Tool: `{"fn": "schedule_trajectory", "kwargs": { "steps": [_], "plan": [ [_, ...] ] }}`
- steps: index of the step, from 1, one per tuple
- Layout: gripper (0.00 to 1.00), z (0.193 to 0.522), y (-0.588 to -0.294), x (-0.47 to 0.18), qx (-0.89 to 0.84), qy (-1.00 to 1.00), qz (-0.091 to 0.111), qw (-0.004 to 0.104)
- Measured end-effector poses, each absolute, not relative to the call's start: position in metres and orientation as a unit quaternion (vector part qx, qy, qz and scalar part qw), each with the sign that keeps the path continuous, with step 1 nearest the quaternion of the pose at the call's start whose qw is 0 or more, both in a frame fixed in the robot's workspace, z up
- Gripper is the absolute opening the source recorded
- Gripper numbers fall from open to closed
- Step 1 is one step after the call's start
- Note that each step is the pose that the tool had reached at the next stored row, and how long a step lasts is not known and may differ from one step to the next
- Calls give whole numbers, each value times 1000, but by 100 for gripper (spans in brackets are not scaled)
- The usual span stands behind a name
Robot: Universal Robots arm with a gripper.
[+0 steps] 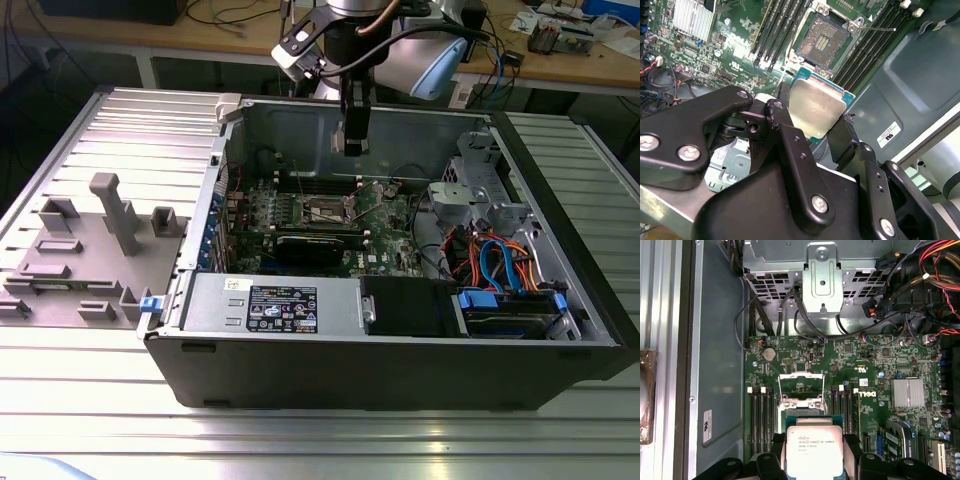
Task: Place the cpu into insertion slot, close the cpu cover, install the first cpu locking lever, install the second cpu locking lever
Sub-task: 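Place the cpu into insertion slot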
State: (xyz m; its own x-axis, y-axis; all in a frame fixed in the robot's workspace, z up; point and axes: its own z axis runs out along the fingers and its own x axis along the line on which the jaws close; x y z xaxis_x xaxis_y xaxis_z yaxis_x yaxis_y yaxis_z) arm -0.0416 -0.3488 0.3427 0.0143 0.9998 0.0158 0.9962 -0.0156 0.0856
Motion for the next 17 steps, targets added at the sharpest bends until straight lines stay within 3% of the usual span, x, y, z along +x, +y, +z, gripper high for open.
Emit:
{"fn": "schedule_trajectory", "kwargs": {
  "steps": [17],
  "plan": [
    [54,337,-349,-42,711,701,36,25]
  ]
}}
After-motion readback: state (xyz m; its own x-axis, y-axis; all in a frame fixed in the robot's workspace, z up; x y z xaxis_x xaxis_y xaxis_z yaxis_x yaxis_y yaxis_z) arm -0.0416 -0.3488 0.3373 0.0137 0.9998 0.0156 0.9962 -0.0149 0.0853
